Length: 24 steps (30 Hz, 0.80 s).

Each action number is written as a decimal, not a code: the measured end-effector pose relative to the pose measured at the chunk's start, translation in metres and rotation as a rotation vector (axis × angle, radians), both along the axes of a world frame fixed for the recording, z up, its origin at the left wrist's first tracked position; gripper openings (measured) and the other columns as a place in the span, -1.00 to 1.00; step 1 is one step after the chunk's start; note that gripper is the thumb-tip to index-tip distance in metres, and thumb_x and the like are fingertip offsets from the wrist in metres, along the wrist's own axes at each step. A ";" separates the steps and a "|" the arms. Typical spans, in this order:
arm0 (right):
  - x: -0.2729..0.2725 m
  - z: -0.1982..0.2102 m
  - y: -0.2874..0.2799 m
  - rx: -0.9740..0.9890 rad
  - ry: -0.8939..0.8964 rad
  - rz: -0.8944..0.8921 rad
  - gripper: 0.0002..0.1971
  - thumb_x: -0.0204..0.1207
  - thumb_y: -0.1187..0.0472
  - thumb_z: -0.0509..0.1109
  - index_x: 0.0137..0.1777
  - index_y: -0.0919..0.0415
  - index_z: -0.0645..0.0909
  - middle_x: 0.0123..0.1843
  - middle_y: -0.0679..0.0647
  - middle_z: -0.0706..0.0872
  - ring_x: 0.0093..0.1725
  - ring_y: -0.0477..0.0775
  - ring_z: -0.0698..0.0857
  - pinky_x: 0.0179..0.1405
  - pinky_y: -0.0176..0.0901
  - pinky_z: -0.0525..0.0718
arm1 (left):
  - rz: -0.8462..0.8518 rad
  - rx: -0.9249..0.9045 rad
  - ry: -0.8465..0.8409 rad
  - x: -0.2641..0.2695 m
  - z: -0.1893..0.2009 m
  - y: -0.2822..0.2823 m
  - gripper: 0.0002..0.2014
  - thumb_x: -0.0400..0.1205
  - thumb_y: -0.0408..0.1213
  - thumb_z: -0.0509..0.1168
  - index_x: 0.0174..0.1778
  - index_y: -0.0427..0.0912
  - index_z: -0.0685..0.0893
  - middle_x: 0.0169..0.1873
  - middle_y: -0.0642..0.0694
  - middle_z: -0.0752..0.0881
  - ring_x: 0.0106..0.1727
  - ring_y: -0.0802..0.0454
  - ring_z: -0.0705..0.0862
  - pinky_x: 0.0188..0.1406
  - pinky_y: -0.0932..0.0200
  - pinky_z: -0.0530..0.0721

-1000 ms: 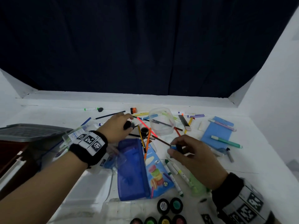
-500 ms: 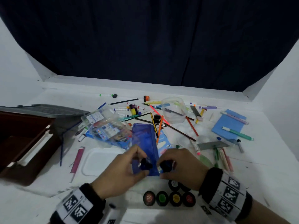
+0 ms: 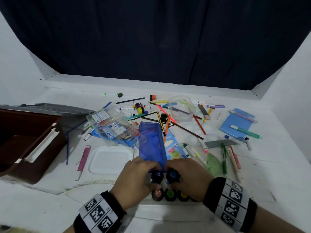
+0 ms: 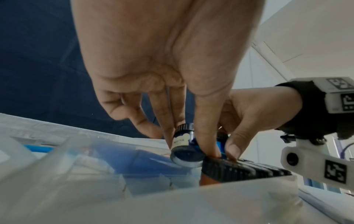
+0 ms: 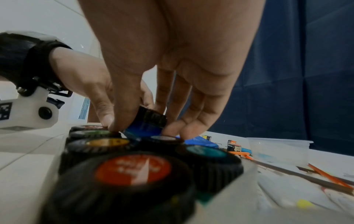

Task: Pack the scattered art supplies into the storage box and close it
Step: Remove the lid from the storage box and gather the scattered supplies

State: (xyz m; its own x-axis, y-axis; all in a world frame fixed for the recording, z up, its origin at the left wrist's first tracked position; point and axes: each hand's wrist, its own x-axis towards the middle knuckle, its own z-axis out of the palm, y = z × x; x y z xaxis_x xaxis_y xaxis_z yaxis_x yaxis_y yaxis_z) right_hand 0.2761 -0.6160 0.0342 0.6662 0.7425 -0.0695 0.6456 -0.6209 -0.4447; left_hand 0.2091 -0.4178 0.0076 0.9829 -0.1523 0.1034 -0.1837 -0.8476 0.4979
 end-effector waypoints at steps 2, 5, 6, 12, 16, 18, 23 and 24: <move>-0.001 0.000 0.001 -0.019 -0.004 -0.024 -0.71 0.36 0.00 0.56 -0.01 0.07 0.61 -0.06 -0.05 0.69 -0.13 -0.08 0.53 -0.24 -0.23 0.36 | 0.029 -0.058 0.052 0.000 0.001 -0.001 -0.57 0.32 0.06 0.62 0.07 0.13 0.70 -0.13 0.20 0.74 -0.16 0.23 0.62 -0.12 0.33 0.56; -0.001 0.002 0.002 -0.059 -0.009 -0.007 -0.69 0.38 -0.04 0.55 0.04 0.08 0.67 -0.02 -0.01 0.70 -0.05 -0.02 0.60 -0.18 -0.20 0.42 | 0.040 -0.110 0.098 0.001 0.002 -0.005 -0.57 0.30 0.07 0.63 0.01 0.08 0.69 -0.17 0.14 0.75 -0.23 0.20 0.70 -0.14 0.21 0.66; -0.001 0.002 0.002 -0.066 -0.012 0.010 -0.70 0.39 -0.04 0.54 0.04 0.09 0.68 -0.02 0.00 0.70 -0.04 0.00 0.61 -0.17 -0.19 0.44 | 0.033 -0.108 0.092 0.002 0.001 -0.006 -0.58 0.31 0.07 0.62 0.01 0.07 0.69 -0.16 0.14 0.75 -0.21 0.19 0.70 -0.12 0.19 0.67; 0.001 0.001 0.000 -0.052 -0.008 0.050 -0.79 0.48 0.04 0.41 0.02 0.11 0.72 -0.06 0.03 0.72 -0.05 0.00 0.64 -0.14 -0.22 0.43 | -0.040 -0.067 0.098 0.001 -0.001 -0.008 -0.68 0.51 0.06 0.50 0.14 0.08 0.74 -0.02 0.18 0.73 -0.01 0.23 0.64 0.03 0.27 0.61; 0.002 0.006 0.002 -0.076 -0.035 0.036 -0.72 0.48 0.00 0.43 0.12 0.11 0.70 0.05 0.03 0.73 0.06 0.03 0.65 0.01 -0.13 0.56 | -0.013 -0.020 0.084 0.003 0.007 -0.004 -0.63 0.48 0.10 0.50 0.19 0.13 0.75 0.05 0.20 0.75 0.05 0.22 0.67 0.08 0.21 0.62; 0.002 0.008 0.004 -0.084 -0.037 0.044 -0.73 0.46 0.03 0.45 0.11 0.11 0.69 0.06 0.03 0.73 0.07 0.05 0.65 0.02 -0.12 0.57 | 0.021 0.018 0.069 0.004 0.010 -0.004 -0.61 0.43 0.14 0.53 0.15 0.16 0.75 0.03 0.20 0.75 0.03 0.20 0.67 0.05 0.17 0.63; 0.003 0.009 0.006 -0.102 -0.013 0.052 -0.70 0.41 -0.01 0.54 0.10 0.06 0.69 0.06 -0.02 0.74 0.07 -0.01 0.65 -0.02 -0.18 0.53 | 0.056 0.080 0.018 0.003 0.010 -0.009 -0.56 0.34 0.23 0.56 0.06 0.15 0.73 -0.04 0.19 0.71 0.00 0.18 0.62 -0.01 0.14 0.61; 0.003 0.009 0.005 -0.103 -0.004 0.045 -0.68 0.40 -0.04 0.54 0.10 0.04 0.70 0.06 -0.03 0.74 0.06 -0.02 0.65 -0.01 -0.17 0.55 | 0.052 0.061 0.025 0.004 0.010 -0.009 -0.55 0.32 0.21 0.58 0.06 0.14 0.73 -0.05 0.19 0.70 -0.01 0.18 0.62 -0.02 0.14 0.61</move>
State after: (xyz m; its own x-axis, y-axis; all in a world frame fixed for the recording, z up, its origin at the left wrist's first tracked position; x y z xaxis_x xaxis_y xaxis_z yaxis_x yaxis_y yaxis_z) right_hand 0.2794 -0.6114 0.0434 0.6329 0.7607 -0.1442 0.6756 -0.6336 -0.3771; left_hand 0.2131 -0.4267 0.0173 0.9918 -0.1059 0.0712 -0.1267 -0.8848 0.4484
